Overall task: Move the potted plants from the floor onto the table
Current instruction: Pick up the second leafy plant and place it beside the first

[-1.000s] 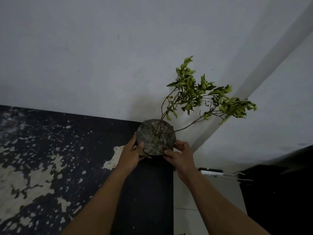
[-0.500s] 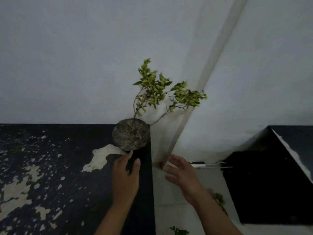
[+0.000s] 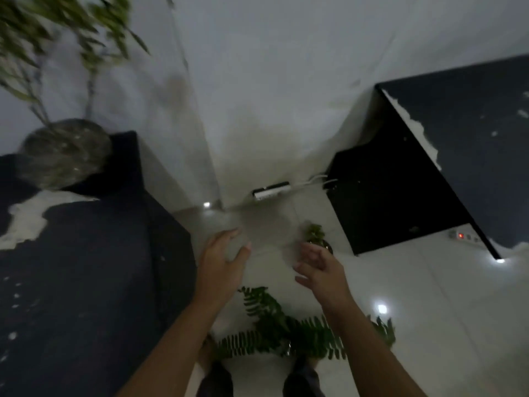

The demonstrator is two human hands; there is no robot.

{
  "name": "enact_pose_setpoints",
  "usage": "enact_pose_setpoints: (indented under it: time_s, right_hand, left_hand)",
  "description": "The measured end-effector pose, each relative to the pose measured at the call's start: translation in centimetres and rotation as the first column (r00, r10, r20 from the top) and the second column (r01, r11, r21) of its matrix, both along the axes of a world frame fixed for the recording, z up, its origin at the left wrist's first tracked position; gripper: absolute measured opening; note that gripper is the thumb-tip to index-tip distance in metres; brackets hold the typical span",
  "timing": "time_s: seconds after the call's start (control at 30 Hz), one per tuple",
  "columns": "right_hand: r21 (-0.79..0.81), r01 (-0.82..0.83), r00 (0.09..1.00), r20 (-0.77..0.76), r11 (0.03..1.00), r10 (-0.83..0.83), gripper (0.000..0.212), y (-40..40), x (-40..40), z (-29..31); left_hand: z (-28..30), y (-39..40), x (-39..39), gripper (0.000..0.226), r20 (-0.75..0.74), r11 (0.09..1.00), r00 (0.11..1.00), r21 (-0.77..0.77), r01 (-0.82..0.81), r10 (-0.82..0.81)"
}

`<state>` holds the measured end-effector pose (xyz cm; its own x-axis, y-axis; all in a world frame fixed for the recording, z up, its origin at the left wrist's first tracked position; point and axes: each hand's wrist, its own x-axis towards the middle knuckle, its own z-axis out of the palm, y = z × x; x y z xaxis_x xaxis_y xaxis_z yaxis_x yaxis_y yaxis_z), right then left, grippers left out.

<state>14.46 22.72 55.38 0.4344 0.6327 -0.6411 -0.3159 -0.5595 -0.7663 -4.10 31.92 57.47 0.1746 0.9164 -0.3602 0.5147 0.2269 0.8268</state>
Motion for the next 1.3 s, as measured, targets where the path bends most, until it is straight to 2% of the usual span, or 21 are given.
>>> enact_pose_setpoints:
  time_s: [0.17,0.27,0.47,0.67,0.83,0.93,1.07,1.2,1.3]
  right_hand:
    - [-0.114,0.016,1.0,0.014,0.993,-0.014,0.045,-3.7,7.8,-6.8]
    - [-0.157,0.011,1.0,0.006,0.988,-0.011,0.046,-4.7,12.5,-13.0]
    - [-0.246,-0.023,1.0,-0.003,0.969,0.023,0.043,-5.6,20.3,-28.4]
    - [-0.311,-0.046,0.999,0.005,0.949,0.05,0.05,-6.6,25.8,-41.5]
    - [-0.345,-0.11,0.99,0.042,0.932,0.133,0.053,-4.8,28.9,-49.7]
    - [-0.369,-0.156,0.98,0.059,0.916,0.19,0.065,-3.2,29.7,-53.5]
    - [-0.426,-0.214,0.965,0.049,0.879,0.259,0.082,-1.6,29.1,-56.8]
    - [-0.437,-0.188,0.975,0.024,0.88,0.221,0.059,-1.2,28.1,-57.5]
    - [-0.434,-0.15,0.981,0.046,0.889,0.188,0.055,-0.9,27.7,-57.6]
  left_hand:
    - [-7.5,-2.5,7.4,0.042,-0.02,0.992,1.0,-0.124,0.01,-0.012]
    - [-13.6,-3.3,11.6,0.043,-0.03,0.981,1.0,-0.192,-0.014,0.008]
    - [-28.2,-3.8,19.2,0.046,-0.085,0.958,0.995,-0.286,0.028,-0.054]
    - [-41.4,-4.2,24.1,0.045,-0.107,0.925,0.988,-0.373,0.066,-0.114]
    - [-50.1,-2.8,26.7,0.055,-0.109,0.905,0.977,-0.407,0.122,-0.181]
    - [-54.4,-1.6,28.0,0.068,-0.063,0.864,0.984,-0.49,0.118,-0.169]
    - [-58.1,-0.6,29.2,0.076,0.045,0.748,0.997,-0.66,0.072,-0.057]
    - [-59.5,-0.3,30.7,0.059,0.05,0.692,0.998,-0.72,0.059,-0.034]
    - [-59.7,-0.3,31.1,0.061,0.006,0.728,0.999,-0.685,0.039,-0.048]
